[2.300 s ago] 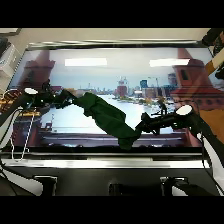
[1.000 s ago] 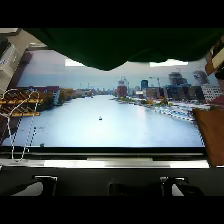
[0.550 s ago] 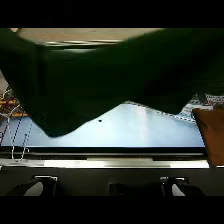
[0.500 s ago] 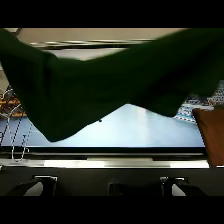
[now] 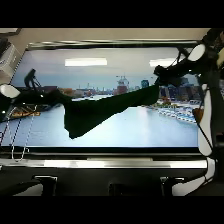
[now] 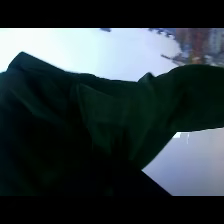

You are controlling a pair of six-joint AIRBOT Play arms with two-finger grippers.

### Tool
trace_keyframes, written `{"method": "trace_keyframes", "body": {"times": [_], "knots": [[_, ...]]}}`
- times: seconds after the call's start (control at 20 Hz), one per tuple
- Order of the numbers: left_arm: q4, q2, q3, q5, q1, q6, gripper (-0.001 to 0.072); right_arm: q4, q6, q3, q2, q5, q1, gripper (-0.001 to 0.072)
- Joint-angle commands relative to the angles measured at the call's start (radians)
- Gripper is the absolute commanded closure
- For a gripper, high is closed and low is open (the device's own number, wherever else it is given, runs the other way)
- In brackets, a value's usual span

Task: Fold the clothes and pants, and hang the long-sleeved shirts on hangers.

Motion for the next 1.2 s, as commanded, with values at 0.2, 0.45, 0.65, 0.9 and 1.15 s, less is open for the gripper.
{"method": "trace_keyframes", "body": {"times": [0.2, 0.45, 0.65, 0.9, 1.15], "knots": [[-0.001, -0.163, -0.061, 0.074, 0.024, 0.006, 0.0544, 0.071, 0.077, -0.005, -0.117, -0.190, 0.014, 0.0682], [0.006, 0.026, -0.045, -0.156, 0.222, 0.010, -0.0013, 0.071, 0.048, -0.005, -0.109, -0.096, 0.014, 0.0682], [0.038, 0.289, -0.222, -0.303, 0.325, 0.014, -0.0013, 0.072, 0.012, -0.004, -0.092, -0.055, 0.014, 0.0682], [-0.201, 0.446, -0.640, -0.158, 0.311, 0.082, -0.0013, 0.080, 0.002, -0.003, -0.076, -0.014, 0.014, 0.0682], [-0.335, 0.361, -0.772, 0.013, 0.214, 0.184, -0.0013, 0.080, -0.010, -0.003, -0.049, -0.003, 0.014, 0.0682]]}}
